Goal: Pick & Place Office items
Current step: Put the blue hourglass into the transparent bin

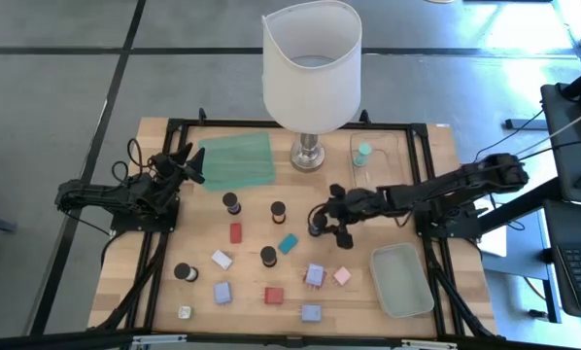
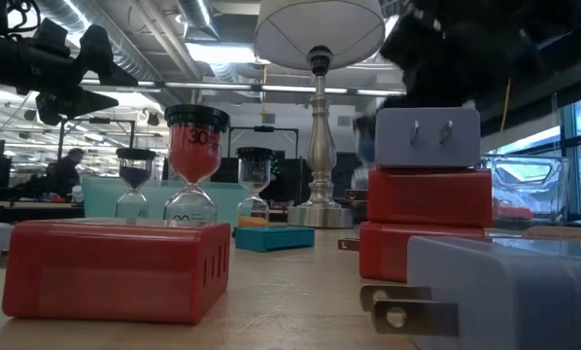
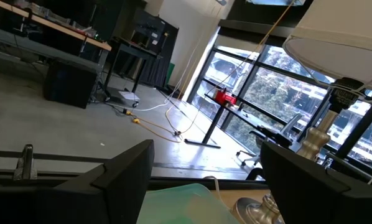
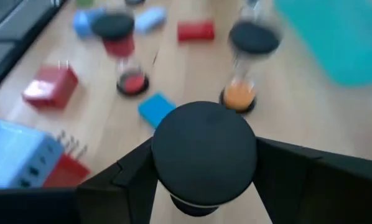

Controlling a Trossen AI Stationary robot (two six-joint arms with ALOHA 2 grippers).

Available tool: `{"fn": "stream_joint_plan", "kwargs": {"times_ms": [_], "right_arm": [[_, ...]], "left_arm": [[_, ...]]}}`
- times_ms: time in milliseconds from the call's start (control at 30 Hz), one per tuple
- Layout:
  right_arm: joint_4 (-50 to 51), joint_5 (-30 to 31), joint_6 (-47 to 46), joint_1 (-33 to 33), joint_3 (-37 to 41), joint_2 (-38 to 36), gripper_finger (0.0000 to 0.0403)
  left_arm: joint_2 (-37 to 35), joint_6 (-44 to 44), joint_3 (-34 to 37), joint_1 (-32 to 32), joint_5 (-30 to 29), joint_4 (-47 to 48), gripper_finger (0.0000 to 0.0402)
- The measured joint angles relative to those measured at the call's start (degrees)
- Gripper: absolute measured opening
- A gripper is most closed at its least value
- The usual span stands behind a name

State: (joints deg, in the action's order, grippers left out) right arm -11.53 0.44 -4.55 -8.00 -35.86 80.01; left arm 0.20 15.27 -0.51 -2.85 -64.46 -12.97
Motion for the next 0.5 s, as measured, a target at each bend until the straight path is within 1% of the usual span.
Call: {"fn": "stream_joint_plan", "kwargs": {"times_ms": [100, 200, 333, 500], "right_arm": [[0.4, 2.3, 0.8, 0.5, 0.0, -4.8, 0.0214], [2.0, 6.3, 1.1, 1.6, 0.0, -9.9, 0.0214], [7.3, 14.0, 0.4, 3.7, 0.0, -16.8, 0.0214], [16.2, 20.6, -3.2, 6.7, 0.0, -25.0, 0.0214]], "left_arm": [[0.0, 0.0, 0.0, 0.0, 0.0, 0.0, 0.0290], [0.0, 0.0, 0.0, 0.0, 0.0, 0.0, 0.0290], [0.0, 0.0, 0.0, 0.0, 0.0, 0.0, 0.0290], [0.0, 0.0, 0.0, 0.0, 0.0, 0.0, 0.0290]]}}
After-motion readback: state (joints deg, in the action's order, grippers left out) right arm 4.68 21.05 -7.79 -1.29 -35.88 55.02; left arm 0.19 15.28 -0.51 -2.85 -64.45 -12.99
